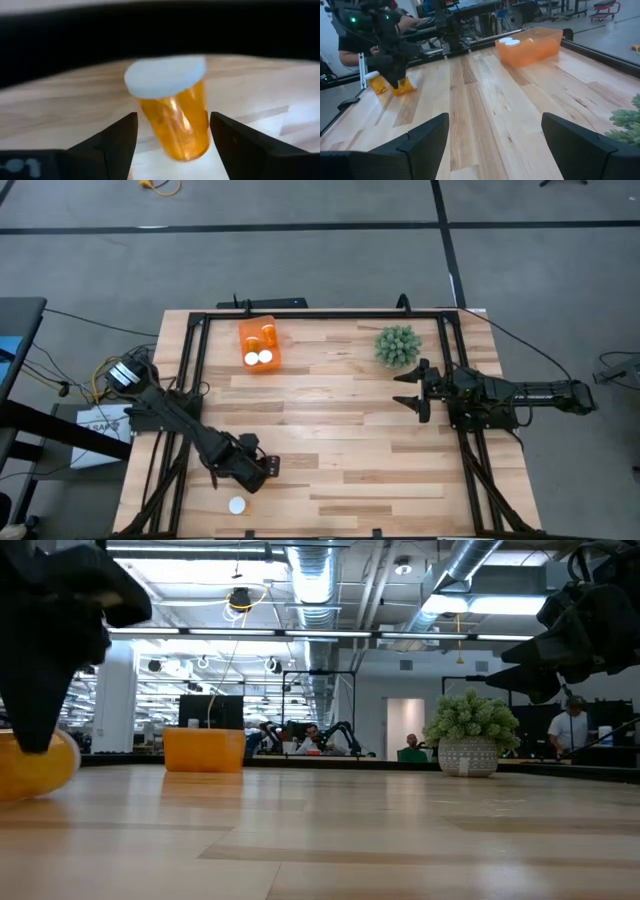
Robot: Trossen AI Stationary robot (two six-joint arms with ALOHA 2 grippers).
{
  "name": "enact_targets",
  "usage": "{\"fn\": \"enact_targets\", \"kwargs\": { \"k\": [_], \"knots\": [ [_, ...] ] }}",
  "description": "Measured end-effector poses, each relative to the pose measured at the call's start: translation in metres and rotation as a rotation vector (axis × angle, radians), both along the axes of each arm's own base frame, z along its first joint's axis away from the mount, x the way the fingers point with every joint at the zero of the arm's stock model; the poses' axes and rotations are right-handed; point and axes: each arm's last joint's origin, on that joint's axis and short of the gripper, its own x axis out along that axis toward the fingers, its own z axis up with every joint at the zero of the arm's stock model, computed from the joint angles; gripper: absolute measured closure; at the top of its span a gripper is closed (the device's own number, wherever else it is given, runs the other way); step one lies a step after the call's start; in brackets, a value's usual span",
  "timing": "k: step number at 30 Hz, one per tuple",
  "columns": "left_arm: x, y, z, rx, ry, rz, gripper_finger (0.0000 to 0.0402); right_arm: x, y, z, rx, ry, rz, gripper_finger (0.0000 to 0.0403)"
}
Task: Pick and place pill bottles into a basket
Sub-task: Put the orange pill bottle into the orange container
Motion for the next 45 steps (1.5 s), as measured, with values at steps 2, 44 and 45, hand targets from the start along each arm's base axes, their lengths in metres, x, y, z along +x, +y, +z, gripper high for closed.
{"fn": "enact_targets", "kwargs": {
  "k": [2, 44, 45],
  "knots": [
    [0.007, -0.002, -0.008, -0.018, -0.005, -0.003, 0.0164, 0.000, 0.000, 0.000, 0.000, 0.000, 0.000, 0.0092],
    [0.010, 0.069, -0.011, 0.986, 0.048, 0.022, 0.0233, 0.000, 0.000, 0.000, 0.000, 0.001, 0.002, 0.0092],
    [0.009, 0.074, -0.010, 1.035, 0.061, 0.022, 0.0233, 0.000, 0.000, 0.000, 0.000, 0.001, 0.002, 0.0092]
  ]
}}
